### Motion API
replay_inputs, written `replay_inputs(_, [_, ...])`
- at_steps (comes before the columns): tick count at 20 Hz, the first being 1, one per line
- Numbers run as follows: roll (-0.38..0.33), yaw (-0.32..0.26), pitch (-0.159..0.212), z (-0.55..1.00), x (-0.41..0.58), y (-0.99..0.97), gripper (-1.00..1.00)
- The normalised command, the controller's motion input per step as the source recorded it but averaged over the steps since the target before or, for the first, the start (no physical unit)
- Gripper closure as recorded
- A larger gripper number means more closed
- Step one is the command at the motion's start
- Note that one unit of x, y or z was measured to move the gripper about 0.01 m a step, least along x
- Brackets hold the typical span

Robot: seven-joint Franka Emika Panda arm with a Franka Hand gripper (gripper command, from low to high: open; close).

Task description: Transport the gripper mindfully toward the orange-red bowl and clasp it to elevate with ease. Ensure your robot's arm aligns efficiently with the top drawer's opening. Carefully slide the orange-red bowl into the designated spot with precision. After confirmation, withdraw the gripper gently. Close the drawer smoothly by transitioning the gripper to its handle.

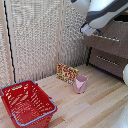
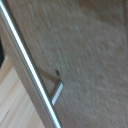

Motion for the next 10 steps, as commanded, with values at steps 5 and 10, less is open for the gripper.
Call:
replay_inputs(5, [-0.375, 0.196, 0.048, -0.28, 0.047, 0.00, -1.00])
replay_inputs(10, [-0.294, 0.183, 0.170, -0.18, 0.000, 0.00, -1.00])
